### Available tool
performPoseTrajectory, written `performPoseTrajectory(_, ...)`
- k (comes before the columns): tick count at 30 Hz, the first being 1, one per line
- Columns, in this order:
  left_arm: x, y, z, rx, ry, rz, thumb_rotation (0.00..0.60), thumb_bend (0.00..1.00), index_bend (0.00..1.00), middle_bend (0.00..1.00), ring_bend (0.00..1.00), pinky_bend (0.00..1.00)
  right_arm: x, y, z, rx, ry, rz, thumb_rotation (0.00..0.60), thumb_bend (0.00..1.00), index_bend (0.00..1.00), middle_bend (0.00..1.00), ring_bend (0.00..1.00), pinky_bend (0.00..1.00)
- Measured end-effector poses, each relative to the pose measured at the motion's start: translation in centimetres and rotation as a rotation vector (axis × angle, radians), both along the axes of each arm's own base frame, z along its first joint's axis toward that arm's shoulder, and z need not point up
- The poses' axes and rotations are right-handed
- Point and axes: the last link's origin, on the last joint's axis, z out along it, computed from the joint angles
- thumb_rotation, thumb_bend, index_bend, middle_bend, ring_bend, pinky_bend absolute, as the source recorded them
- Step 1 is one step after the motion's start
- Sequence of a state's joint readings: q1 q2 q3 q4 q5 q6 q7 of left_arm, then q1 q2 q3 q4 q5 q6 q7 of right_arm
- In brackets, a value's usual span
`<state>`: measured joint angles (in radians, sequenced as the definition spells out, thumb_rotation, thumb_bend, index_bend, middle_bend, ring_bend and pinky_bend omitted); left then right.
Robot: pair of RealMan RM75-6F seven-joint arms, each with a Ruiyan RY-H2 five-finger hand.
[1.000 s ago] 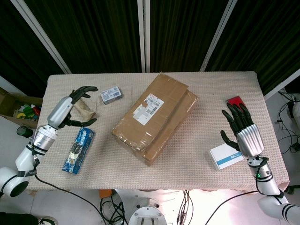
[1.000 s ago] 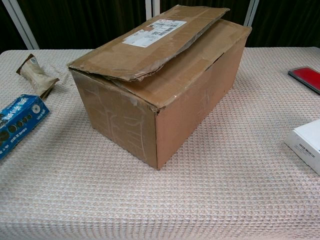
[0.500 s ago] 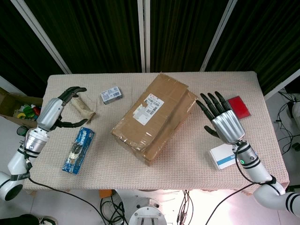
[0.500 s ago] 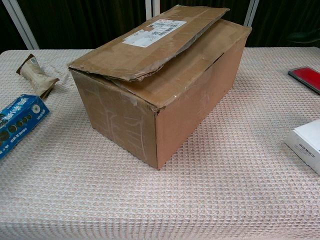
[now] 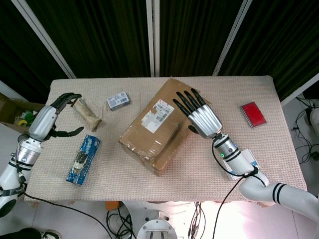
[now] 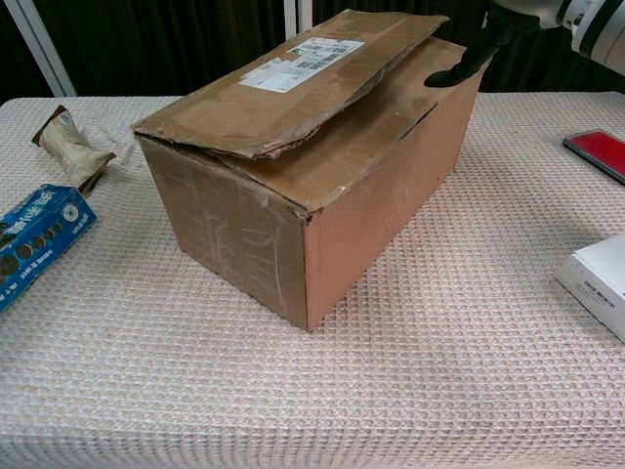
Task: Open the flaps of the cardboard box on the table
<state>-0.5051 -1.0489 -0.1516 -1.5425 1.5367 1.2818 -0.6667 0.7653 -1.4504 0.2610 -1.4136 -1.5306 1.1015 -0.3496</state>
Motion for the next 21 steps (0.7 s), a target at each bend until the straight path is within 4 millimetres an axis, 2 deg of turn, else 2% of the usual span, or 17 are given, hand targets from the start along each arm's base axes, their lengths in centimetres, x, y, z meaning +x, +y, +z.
performPoseTrajectory(9, -2.0, -0.4, 0.9, 0.026, 0.013, 0.029, 0.490, 0.22, 0.13, 0.17, 0.11, 0.25, 1.0, -1.0, -1.6, -0.015, -0.037, 0.003, 0.600, 0.10, 0.00, 0.00, 0.00, 0.00)
performPoseTrajectory(21, -3.9, -1.2, 2.2, 0.055, 0.029, 0.050, 0.486, 0.22, 0.13, 0.17, 0.11, 0.25, 4.3, -2.2, -4.1, -0.015, -0.078, 0.047, 0.600, 0.16, 0.00, 0.00, 0.00, 0.00)
